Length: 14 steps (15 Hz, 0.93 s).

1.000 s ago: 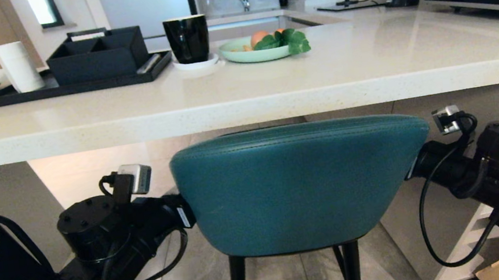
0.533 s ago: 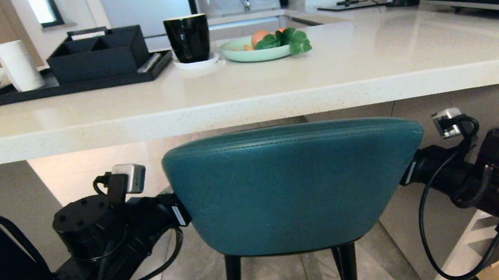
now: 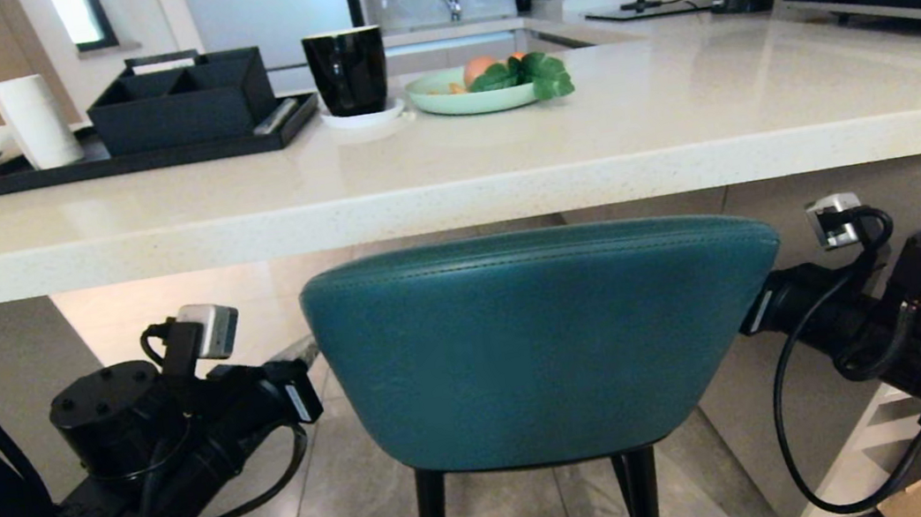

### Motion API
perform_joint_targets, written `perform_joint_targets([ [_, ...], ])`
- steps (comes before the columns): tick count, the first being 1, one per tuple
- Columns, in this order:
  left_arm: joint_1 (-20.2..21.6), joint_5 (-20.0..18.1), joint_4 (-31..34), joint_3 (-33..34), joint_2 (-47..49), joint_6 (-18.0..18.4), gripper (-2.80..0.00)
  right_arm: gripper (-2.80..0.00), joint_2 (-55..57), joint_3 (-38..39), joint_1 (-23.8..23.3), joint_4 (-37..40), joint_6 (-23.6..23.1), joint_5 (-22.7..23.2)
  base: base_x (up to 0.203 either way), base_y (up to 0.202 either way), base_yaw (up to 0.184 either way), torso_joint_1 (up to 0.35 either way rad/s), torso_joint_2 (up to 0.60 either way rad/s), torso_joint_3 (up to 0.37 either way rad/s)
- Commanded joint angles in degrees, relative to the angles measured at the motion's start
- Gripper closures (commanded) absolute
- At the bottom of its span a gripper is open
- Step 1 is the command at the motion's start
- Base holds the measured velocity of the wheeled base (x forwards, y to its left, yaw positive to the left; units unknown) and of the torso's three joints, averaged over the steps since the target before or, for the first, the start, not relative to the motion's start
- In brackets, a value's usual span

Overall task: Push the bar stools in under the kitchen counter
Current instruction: Pull the blue chair out from under the dining table

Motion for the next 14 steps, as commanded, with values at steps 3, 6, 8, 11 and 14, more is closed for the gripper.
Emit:
perform_joint_targets([
  [3,-2.1,0.5,-0.5,-2.8,2.9,0.1,0.00,0.00,-1.4,2.3,0.4,-0.3,-0.1,0.1,0.000,0.000,0.000,0.000,0.00,0.000],
  [6,-2.9,0.5,-0.5,-6.2,5.1,1.1,0.00,0.00,-3.0,3.4,0.5,-0.3,0.0,0.1,0.000,0.000,0.000,0.000,0.00,0.000],
  [8,-4.4,0.8,-0.5,-6.2,4.5,1.1,0.00,0.00,-3.6,4.4,0.5,-0.3,0.0,0.1,0.000,0.000,0.000,0.000,0.00,0.000],
  [11,-5.2,1.0,-0.5,-4.6,3.6,1.2,0.00,0.00,-3.7,5.1,0.6,-0.3,-0.1,0.1,0.000,0.000,0.000,0.000,0.00,0.000],
  [14,-5.3,1.1,-0.5,-4.5,3.3,1.2,0.00,0.00,-3.6,5.1,0.7,-0.3,-0.1,0.1,0.000,0.000,0.000,0.000,0.00,0.000],
])
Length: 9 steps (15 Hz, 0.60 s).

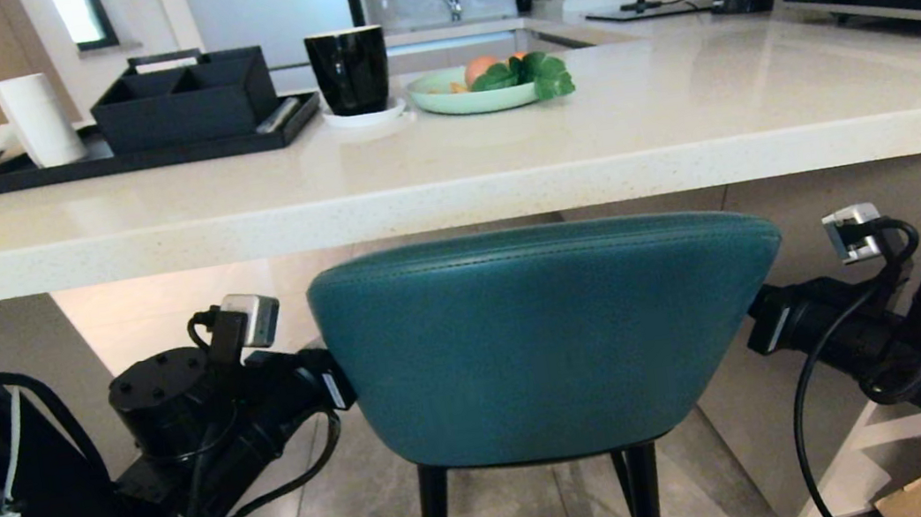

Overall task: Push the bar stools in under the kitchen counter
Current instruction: Pull the blue chair out from under the dining table

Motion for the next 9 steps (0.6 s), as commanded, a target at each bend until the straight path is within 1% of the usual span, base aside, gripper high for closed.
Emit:
perform_joint_targets([
  [1,-0.3,0.2,-0.5,0.1,-0.3,0.0,0.00,0.00,-0.1,0.0,0.2,-0.5,0.1,0.2,0.000,0.000,0.000,0.000,0.00,0.000],
  [2,-0.4,0.7,-0.5,0.1,-0.3,0.0,0.00,0.00,-0.1,0.0,0.3,-0.5,0.1,0.2,0.000,0.000,0.000,0.000,0.00,0.000],
  [6,-1.1,0.8,-0.5,0.1,-0.3,0.0,0.00,0.00,0.1,-0.1,0.6,-0.5,0.1,0.2,0.000,0.000,0.000,0.000,0.00,0.000],
  [9,-1.7,0.7,-0.5,-0.2,0.0,0.1,0.00,0.00,0.3,-0.3,0.6,-0.5,0.2,0.2,-0.172,0.000,-0.001,0.005,0.00,0.002],
])
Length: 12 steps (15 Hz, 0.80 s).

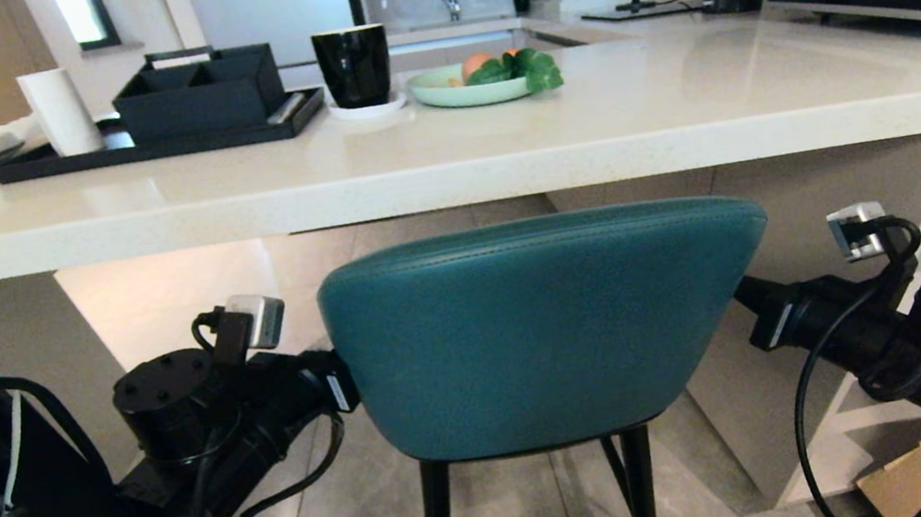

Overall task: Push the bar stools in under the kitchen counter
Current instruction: Pull the blue chair out from under the dining table

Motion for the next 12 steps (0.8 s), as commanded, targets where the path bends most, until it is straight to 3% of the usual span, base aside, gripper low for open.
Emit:
perform_joint_targets([
  [1,-0.1,-0.2,-0.6,-0.5,0.2,0.1,0.00,0.00,0.3,-0.1,0.1,-0.5,0.1,0.7,-0.202,0.000,0.000,0.004,0.00,0.002],
  [12,-0.1,0.2,-0.6,-1.7,0.2,0.1,0.00,0.00,0.0,-0.8,0.1,-0.5,0.5,0.7,-0.194,0.000,-0.001,0.003,0.00,0.002],
])
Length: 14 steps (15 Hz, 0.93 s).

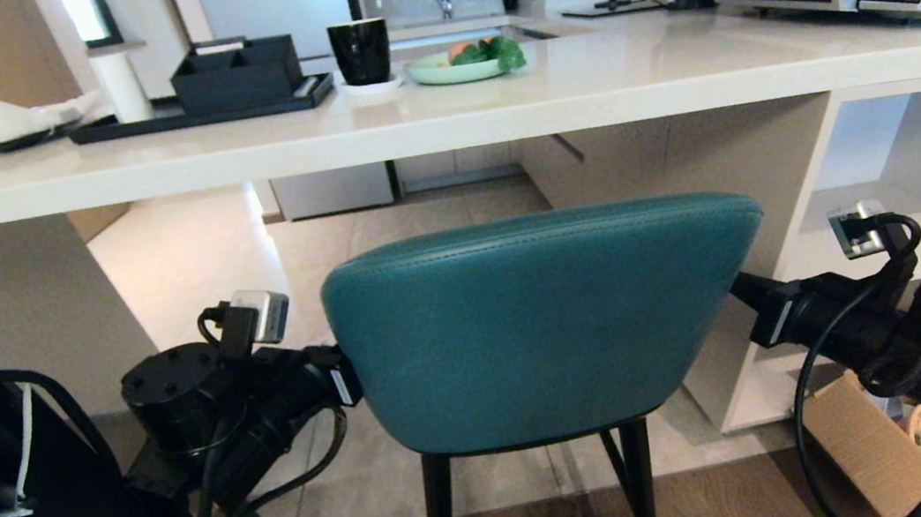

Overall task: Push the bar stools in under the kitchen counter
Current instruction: Pull the blue chair out from under the dining table

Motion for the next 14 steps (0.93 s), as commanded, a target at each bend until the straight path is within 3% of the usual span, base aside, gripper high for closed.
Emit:
perform_joint_targets([
  [1,0.0,-0.1,-0.8,-0.1,-0.1,-0.1,0.00,0.00,-0.2,0.0,0.0,-0.7,0.1,0.2,-0.192,0.000,-0.001,0.000,0.01,0.000],
  [14,0.0,0.0,-0.8,0.0,-0.2,-0.1,0.00,0.00,-0.8,0.2,0.0,-0.7,0.1,0.2,-0.195,0.000,-0.002,0.001,0.00,0.002],
])
